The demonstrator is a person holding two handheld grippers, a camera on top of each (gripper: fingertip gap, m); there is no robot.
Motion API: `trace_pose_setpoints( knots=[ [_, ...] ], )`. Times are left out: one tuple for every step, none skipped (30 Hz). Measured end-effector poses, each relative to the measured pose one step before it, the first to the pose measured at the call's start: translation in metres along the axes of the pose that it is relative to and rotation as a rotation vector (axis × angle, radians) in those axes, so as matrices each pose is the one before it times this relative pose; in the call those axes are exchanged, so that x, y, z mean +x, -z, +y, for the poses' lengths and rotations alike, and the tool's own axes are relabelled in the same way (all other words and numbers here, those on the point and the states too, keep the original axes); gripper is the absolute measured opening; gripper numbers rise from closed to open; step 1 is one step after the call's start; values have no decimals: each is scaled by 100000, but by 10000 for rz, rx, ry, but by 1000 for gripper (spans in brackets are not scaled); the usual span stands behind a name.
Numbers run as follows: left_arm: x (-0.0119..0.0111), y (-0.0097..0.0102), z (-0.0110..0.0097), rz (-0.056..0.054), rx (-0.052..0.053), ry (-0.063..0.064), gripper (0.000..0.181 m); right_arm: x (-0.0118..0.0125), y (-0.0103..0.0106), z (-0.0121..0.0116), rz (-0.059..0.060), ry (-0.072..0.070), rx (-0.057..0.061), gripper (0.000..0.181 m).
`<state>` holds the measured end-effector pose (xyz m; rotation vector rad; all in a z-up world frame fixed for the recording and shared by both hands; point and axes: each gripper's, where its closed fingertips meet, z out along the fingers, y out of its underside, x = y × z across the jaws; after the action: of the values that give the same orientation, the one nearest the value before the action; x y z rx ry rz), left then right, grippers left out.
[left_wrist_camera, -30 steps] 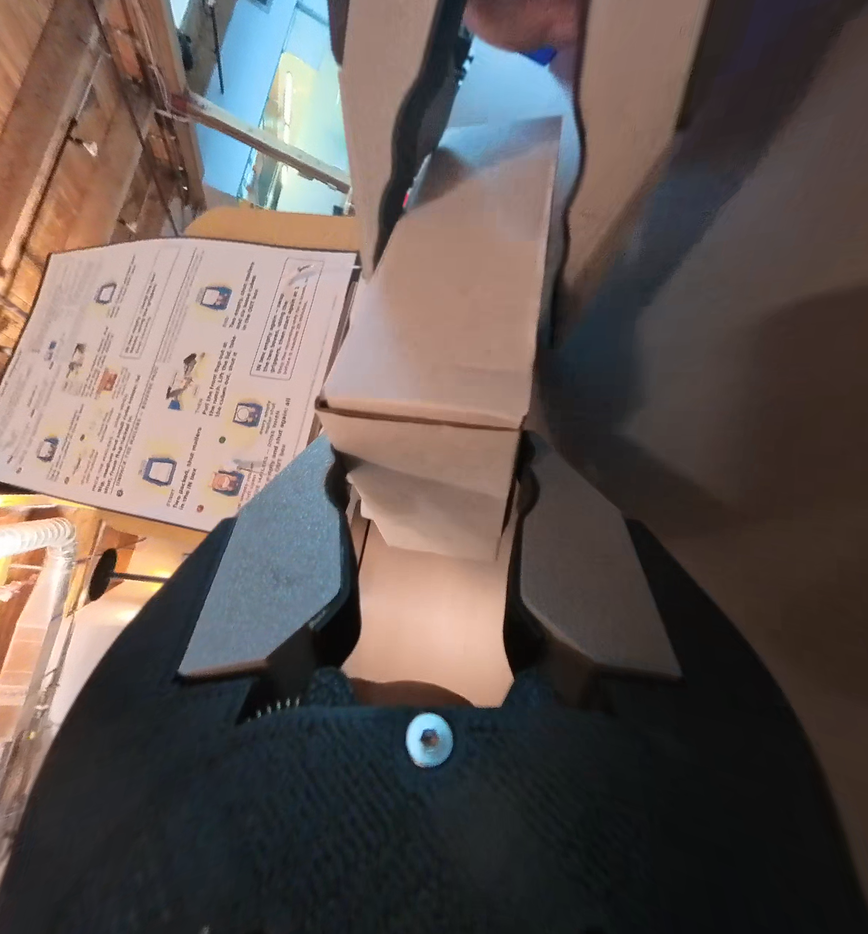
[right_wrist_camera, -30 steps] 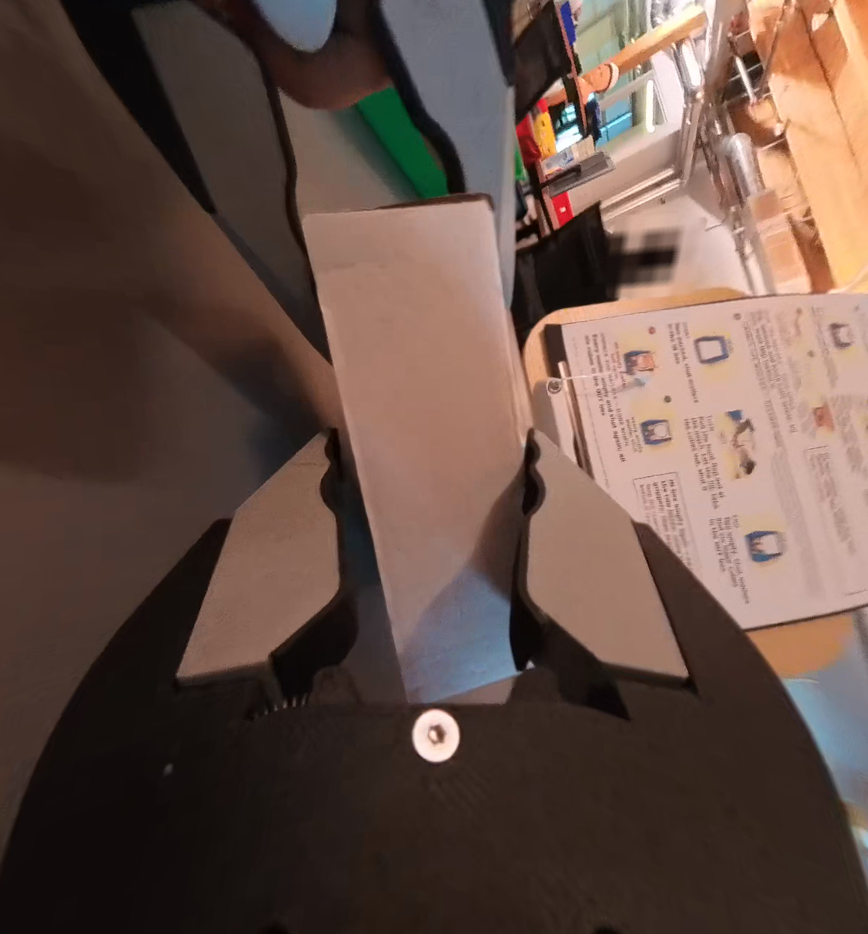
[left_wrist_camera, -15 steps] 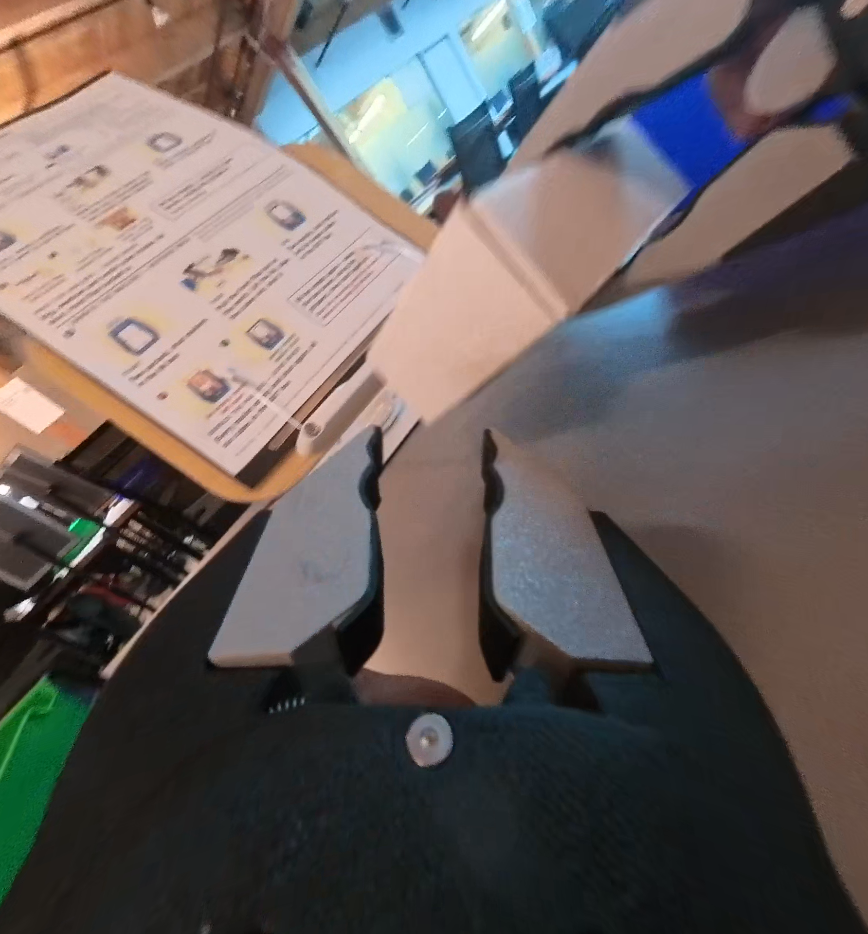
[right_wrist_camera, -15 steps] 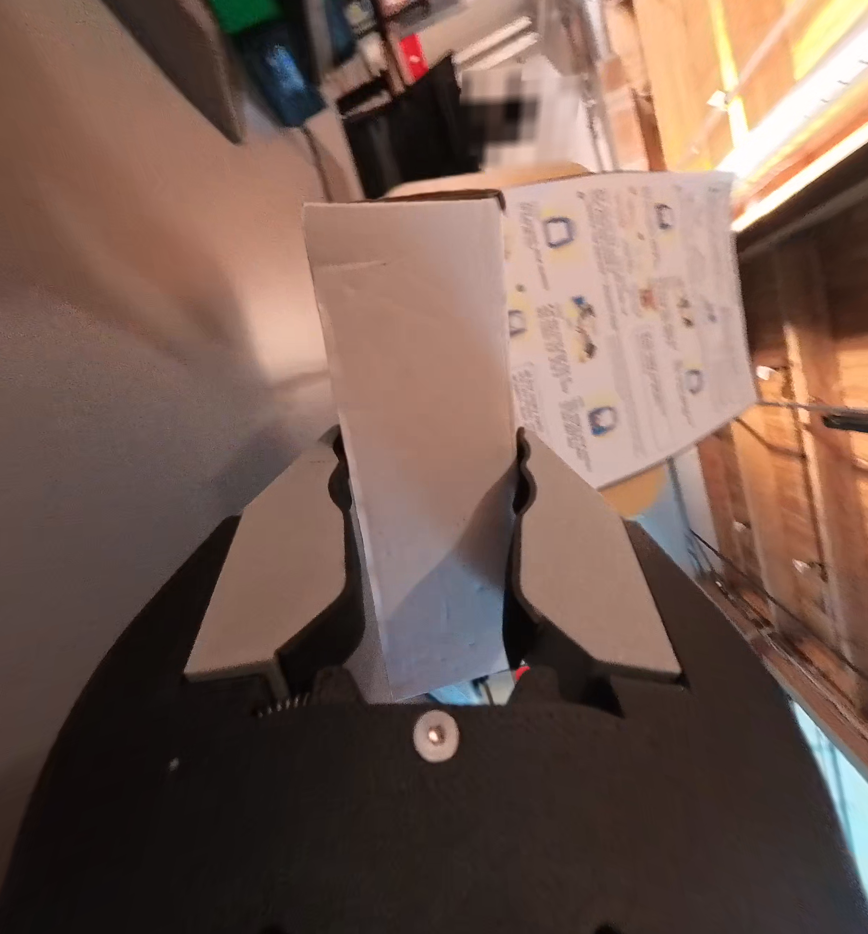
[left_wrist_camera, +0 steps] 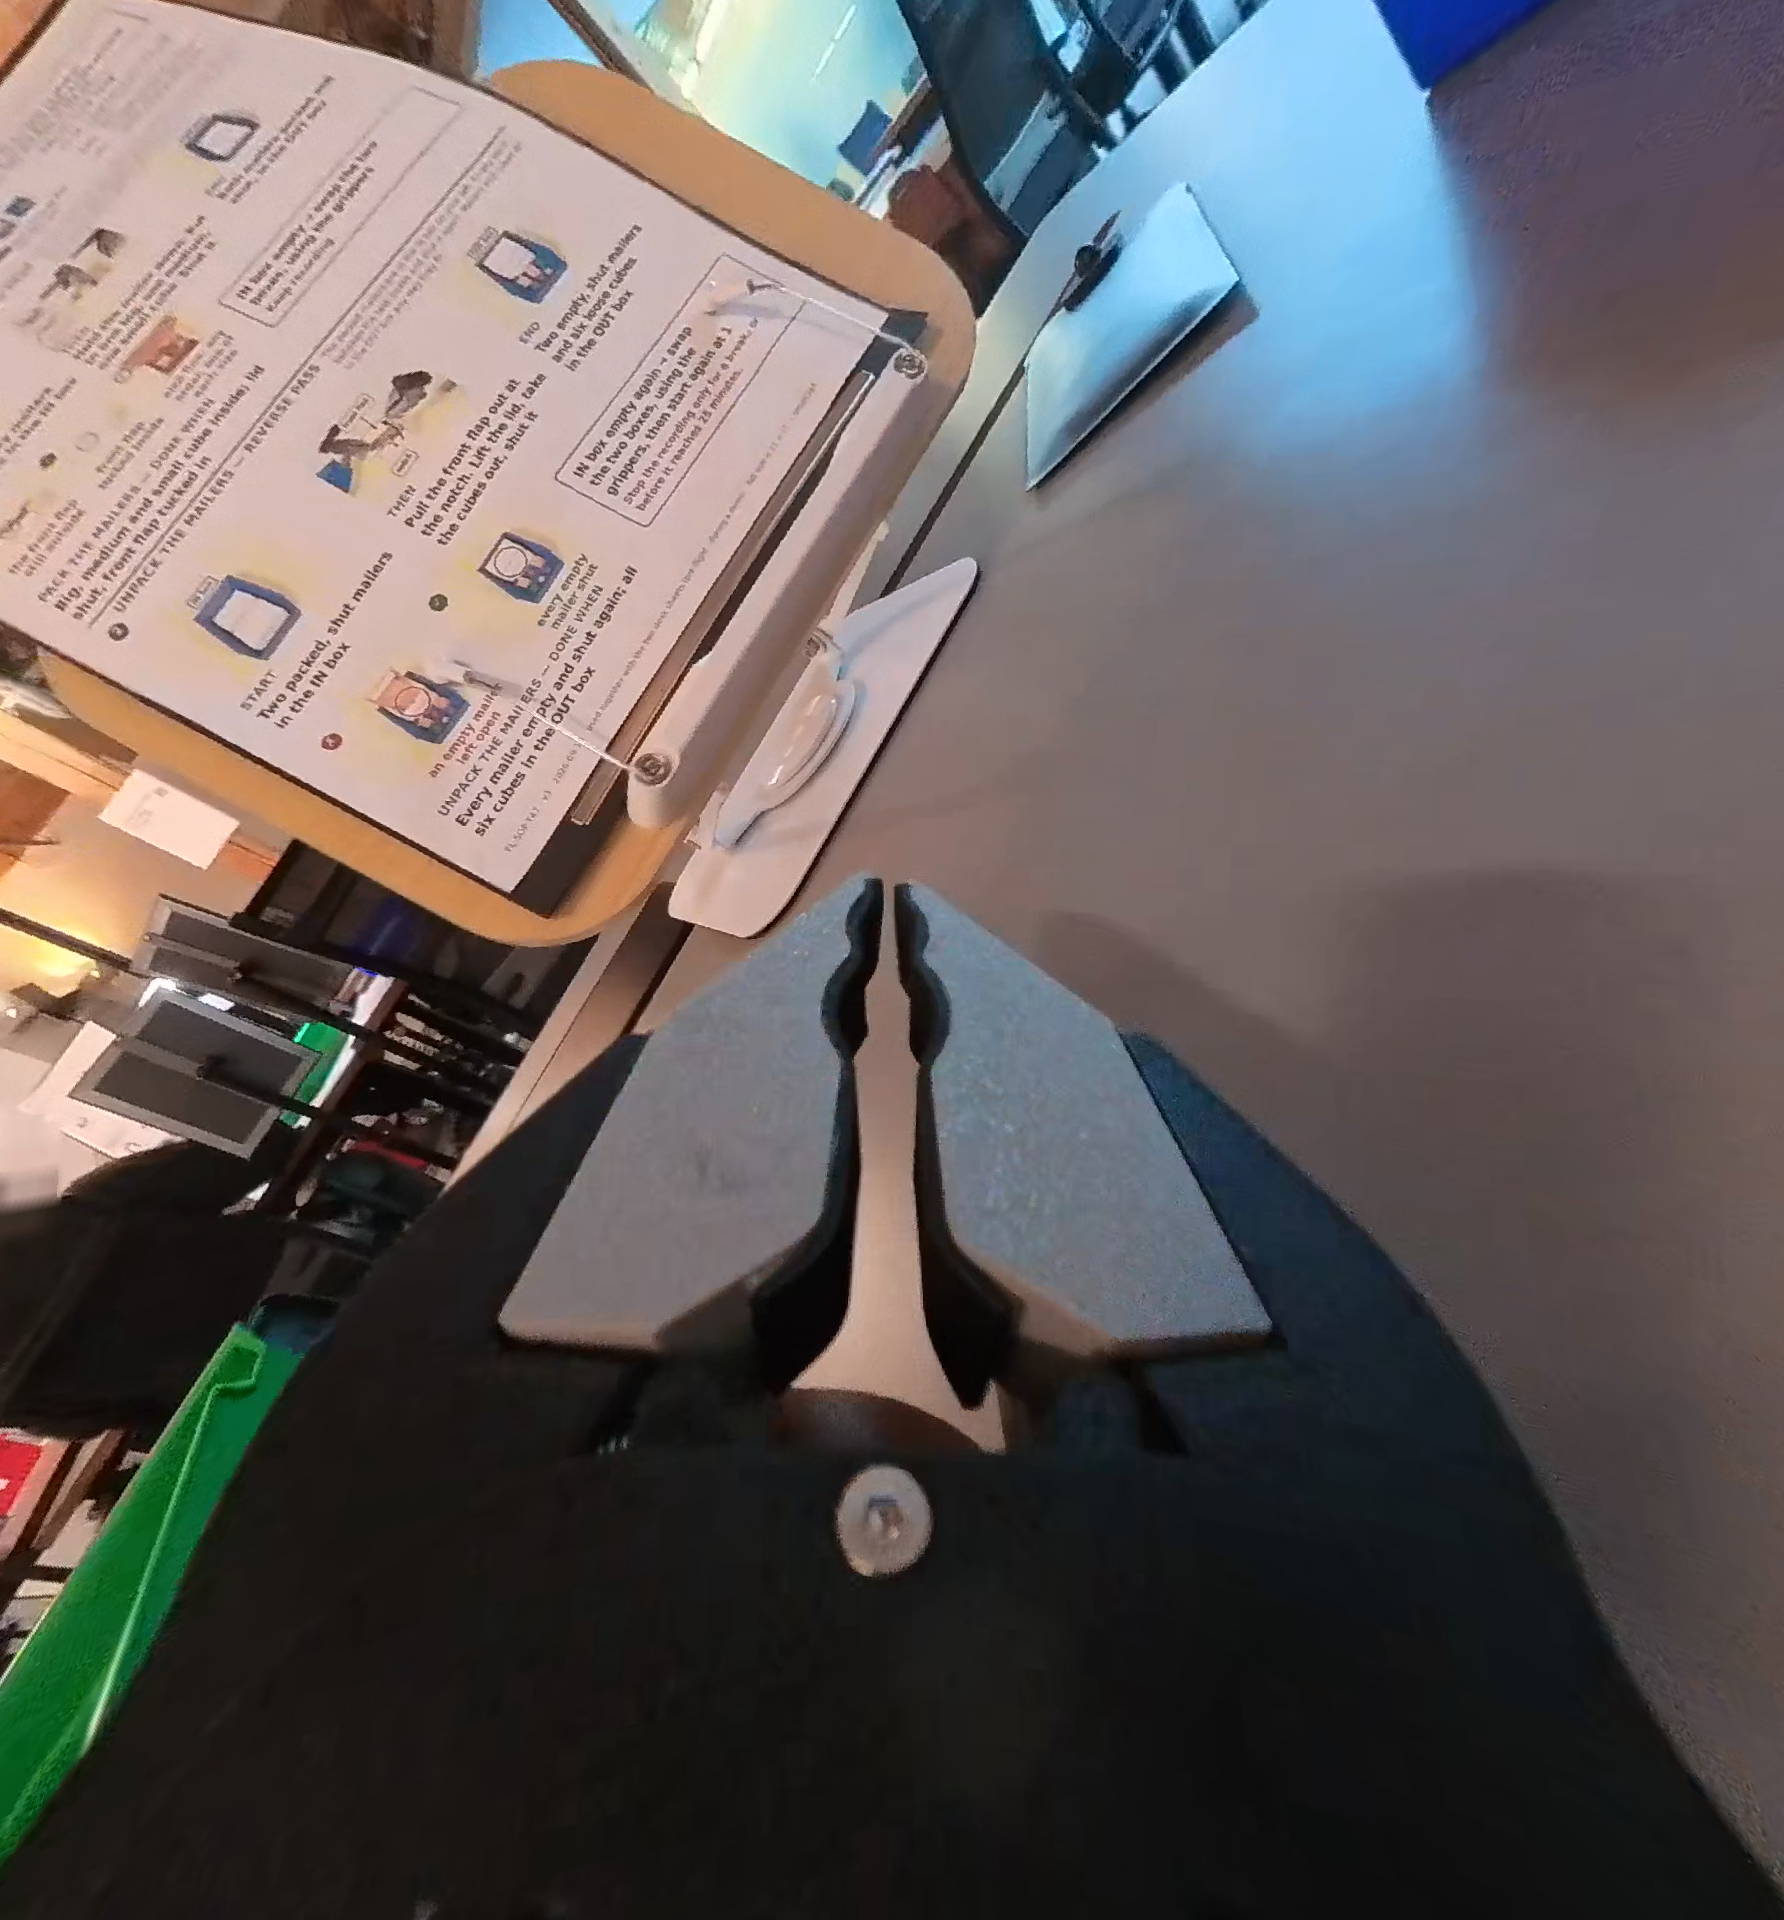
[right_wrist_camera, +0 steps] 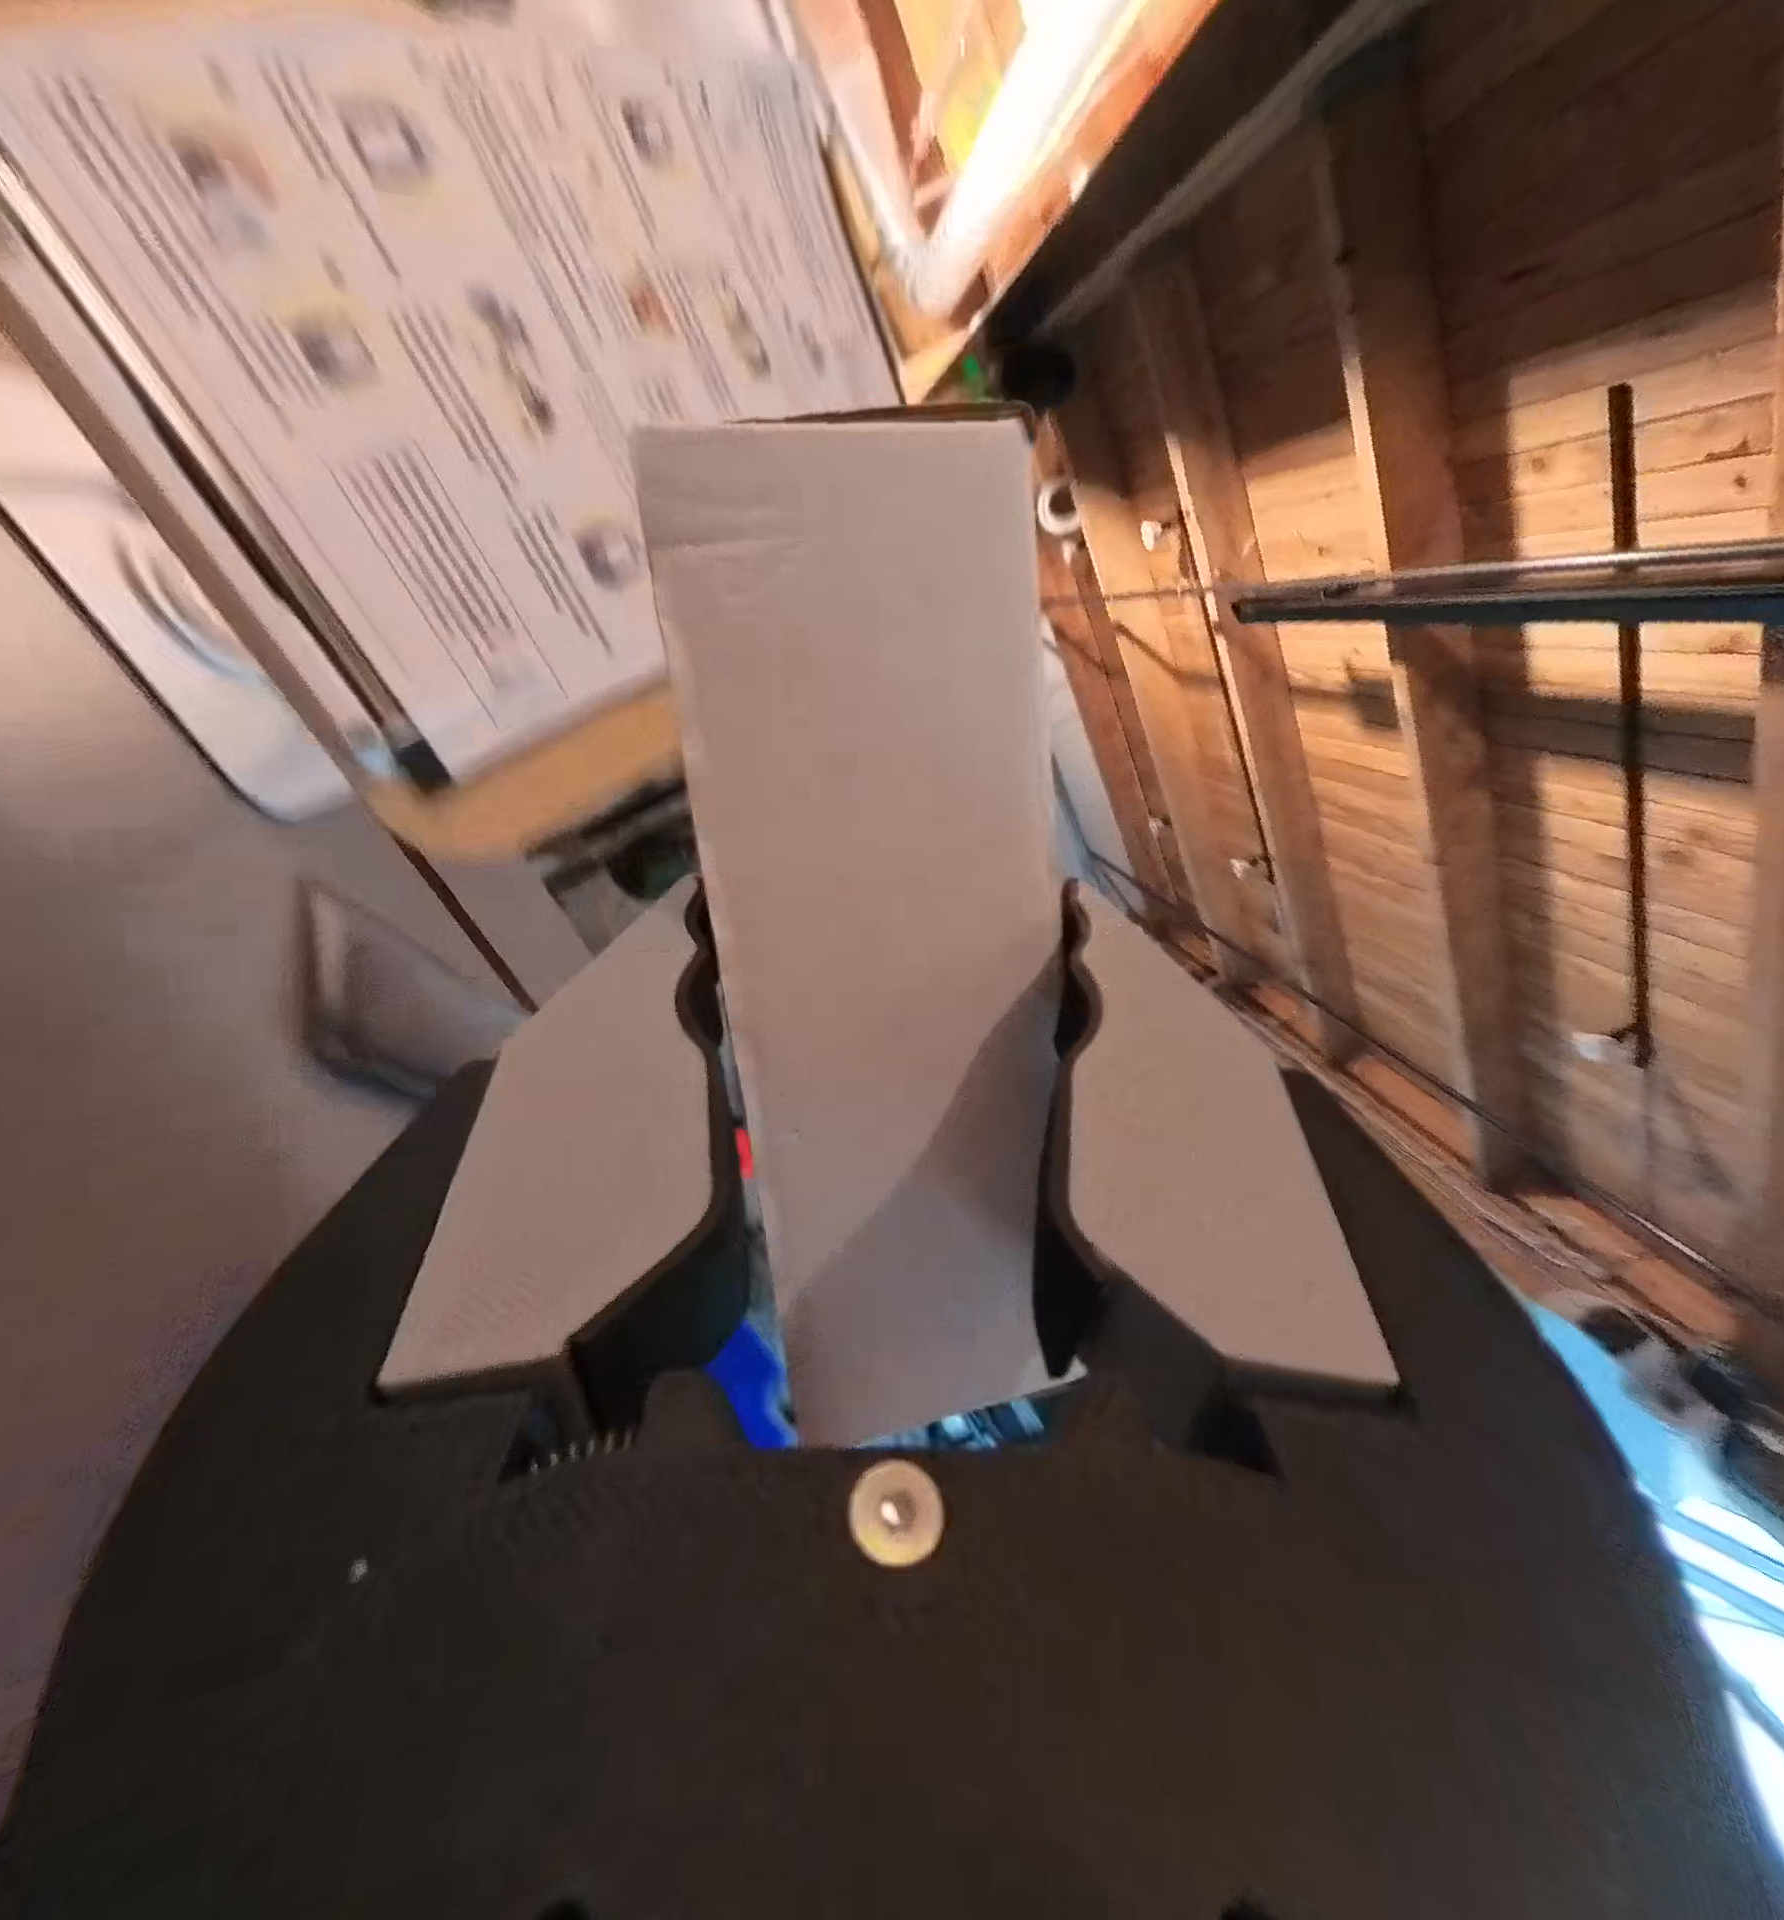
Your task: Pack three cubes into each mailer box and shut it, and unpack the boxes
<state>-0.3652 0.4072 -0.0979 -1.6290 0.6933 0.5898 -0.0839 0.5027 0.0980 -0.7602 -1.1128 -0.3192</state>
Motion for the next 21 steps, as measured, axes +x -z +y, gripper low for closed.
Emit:
trace_pose_setpoints(
  knots=[
    [41, 2, -108, 3, 11, -76, 1, 1326, 294, 2211, -39, 405, -455, 63],
    [-10, 32, -120, -19, 28, -84, 1, 702, 46, 2603, -246, 402, -528, 63],
    [-25, 32, -90, -13, 16, -73, 1, -199, -139, 2710, -621, 389, -523, 63],
    [-30, 42, -45, -18, -1, -61, 1, -856, -265, 2653, -817, 334, -502, 63],
    [-60, 31, -26, -26, 0, -58, 1, -1199, -317, 2351, -823, 322, -390, 64],
    [-54, 20, -12, -27, -12, -44, 1, -1286, -396, 1853, -724, 333, -199, 64],
    [-61, -9, 20, -31, -26, -19, 2, -998, -499, 1505, -472, 210, -165, 64],
    [-7, -8, 23, -13, -19, -1, 2, -691, -599, 1218, -300, 76, -179, 64],
    [19, -3, 24, 2, -14, -6, 2, -592, -671, 784, -256, 73, -75, 64],
    [19, -1, 46, -9, -10, -8, 2, -493, -775, 399, -162, 182, 17, 64],
    [-3, -27, 56, -15, -13, 6, 2, -430, -885, 224, -82, 338, 10, 64],
    [35, -40, 109, 9, -38, 25, 2, -355, -1005, 173, -35, 450, -52, 64],
    [31, -47, 148, 22, -57, 17, 2, -154, -1109, 90, 96, 466, -49, 64],
    [9, -65, 172, 0, -67, -9, 2, 20, -1146, -66, 229, 409, 75, 64],
    [-1, -65, 189, -7, -71, -10, 2, -145, -1172, -184, 187, 314, 236, 64],
    [38, -62, 203, 20, -64, 18, 2, -536, -1200, -36, -5, 219, 213, 64],
    [13, -58, 214, 19, -66, 34, 2, -978, -1165, 412, -224, 157, -36, 65],
    [-65, -21, 187, -20, -56, 28, 2, -1270, -1027, 738, -420, 129, -241, 65],
    [-111, 19, 119, -36, -31, 30, 2, -1527, -814, 912, -720, -79, -397, 64],
    [-105, 30, 56, -22, -8, 39, 2, -2167, -488, 831, -1306, -375, -405, 66],
    [-130, 42, 15, -28, 9, 45, 2, -2370, -205, 604, -1557, -522, -328, 70]
  ],
)
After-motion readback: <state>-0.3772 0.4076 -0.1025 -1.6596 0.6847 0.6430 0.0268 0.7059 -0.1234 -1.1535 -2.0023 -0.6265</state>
